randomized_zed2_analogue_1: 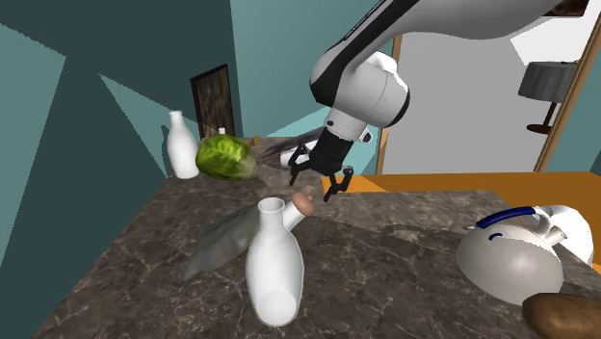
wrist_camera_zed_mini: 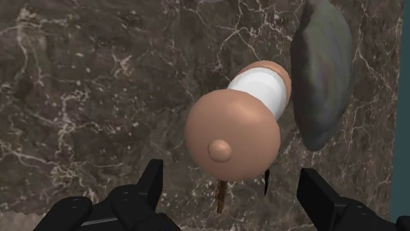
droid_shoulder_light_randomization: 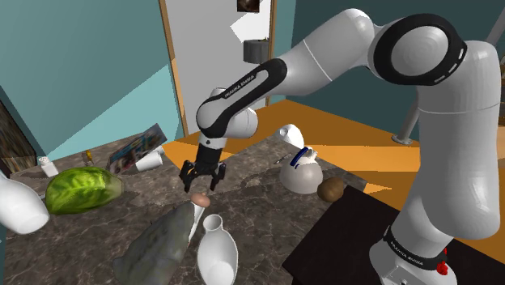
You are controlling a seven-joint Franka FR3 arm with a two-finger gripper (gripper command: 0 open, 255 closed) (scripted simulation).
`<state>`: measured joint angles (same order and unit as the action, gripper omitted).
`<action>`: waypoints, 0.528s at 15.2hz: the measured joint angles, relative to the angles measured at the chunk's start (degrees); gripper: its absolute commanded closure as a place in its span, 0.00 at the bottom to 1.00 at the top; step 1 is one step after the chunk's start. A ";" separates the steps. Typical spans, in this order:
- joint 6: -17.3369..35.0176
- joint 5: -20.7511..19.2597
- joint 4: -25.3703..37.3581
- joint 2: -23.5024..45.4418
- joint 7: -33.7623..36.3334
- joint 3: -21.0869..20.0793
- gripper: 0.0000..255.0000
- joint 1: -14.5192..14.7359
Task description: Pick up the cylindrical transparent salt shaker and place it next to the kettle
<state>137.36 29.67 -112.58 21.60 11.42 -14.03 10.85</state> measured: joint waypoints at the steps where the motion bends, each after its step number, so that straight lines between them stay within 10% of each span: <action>1: 0.67 0.08 0.05 0.61 0.04 -0.12 0.00 0.26; 8: 2.24 0.27 0.25 2.19 -0.11 -0.34 0.00 0.74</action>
<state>139.59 29.94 -112.33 23.80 11.31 -14.37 11.60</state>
